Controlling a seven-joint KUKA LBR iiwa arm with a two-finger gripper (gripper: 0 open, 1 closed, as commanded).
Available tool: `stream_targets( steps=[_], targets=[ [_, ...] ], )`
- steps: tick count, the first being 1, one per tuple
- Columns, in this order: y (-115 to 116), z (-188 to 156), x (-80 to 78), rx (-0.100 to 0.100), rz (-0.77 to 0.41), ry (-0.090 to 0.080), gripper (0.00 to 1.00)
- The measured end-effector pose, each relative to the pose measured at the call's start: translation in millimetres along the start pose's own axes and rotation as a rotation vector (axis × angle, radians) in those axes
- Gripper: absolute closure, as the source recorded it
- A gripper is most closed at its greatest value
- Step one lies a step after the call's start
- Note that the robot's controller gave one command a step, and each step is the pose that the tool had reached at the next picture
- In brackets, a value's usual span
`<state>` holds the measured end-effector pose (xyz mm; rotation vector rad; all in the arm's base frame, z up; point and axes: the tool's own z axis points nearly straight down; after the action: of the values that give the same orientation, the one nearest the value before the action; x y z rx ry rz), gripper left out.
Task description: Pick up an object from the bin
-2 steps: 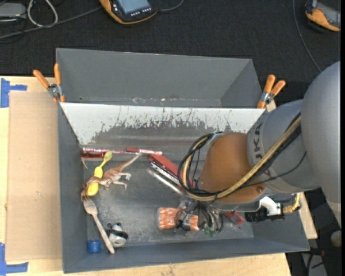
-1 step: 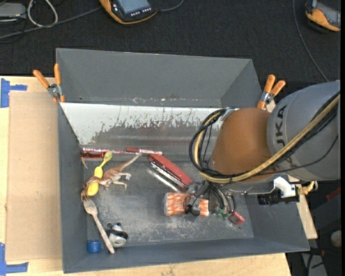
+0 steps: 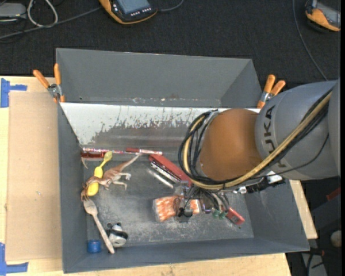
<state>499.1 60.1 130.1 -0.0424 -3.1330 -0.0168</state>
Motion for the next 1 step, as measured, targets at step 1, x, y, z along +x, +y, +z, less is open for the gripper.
stream_targets(
  steps=[1],
  targets=[
    [-3.1,38.9,-14.7,0.001,-0.106,0.005,1.0]
  ],
)
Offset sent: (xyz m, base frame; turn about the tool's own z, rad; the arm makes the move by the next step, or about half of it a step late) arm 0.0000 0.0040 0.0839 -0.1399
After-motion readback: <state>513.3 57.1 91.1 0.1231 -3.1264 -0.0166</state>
